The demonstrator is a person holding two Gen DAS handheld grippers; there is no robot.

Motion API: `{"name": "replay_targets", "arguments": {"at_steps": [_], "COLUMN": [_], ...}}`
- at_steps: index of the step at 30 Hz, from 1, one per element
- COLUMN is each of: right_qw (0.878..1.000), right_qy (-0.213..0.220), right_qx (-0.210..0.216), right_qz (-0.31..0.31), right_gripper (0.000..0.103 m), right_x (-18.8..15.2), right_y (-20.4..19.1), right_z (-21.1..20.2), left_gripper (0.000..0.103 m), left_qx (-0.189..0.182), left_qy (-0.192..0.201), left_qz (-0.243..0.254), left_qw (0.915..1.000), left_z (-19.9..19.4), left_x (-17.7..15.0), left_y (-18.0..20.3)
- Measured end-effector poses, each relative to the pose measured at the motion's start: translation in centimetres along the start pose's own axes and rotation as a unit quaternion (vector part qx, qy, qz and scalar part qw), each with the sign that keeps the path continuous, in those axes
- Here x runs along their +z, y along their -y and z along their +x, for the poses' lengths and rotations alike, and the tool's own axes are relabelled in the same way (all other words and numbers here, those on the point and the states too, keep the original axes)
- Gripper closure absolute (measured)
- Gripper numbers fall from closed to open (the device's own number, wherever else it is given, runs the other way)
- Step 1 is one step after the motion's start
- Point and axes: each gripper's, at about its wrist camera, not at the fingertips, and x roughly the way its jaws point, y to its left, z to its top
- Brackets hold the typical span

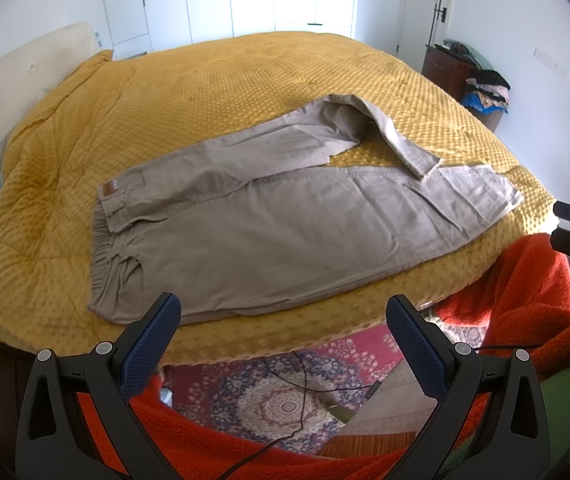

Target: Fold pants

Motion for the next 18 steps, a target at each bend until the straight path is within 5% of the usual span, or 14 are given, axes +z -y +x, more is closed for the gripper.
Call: {"name": "replay_targets", "arguments": {"at_steps": [18], "right_qw": [1.0], "right_qy": [-0.001], "right_qx": [0.0], "right_qz": [0.001], "right_gripper": [0.0], "right_x": [-0.04], "right_y": [0.07], "right_z": [0.07], "left_gripper": [0.001], "left_qx": [0.002], "left_qy": [-0.004], "left_qz": [0.003], "left_qw": [1.0], "left_z": [0.18], "left_x": [-0.16], "left_y": [-0.09]}}
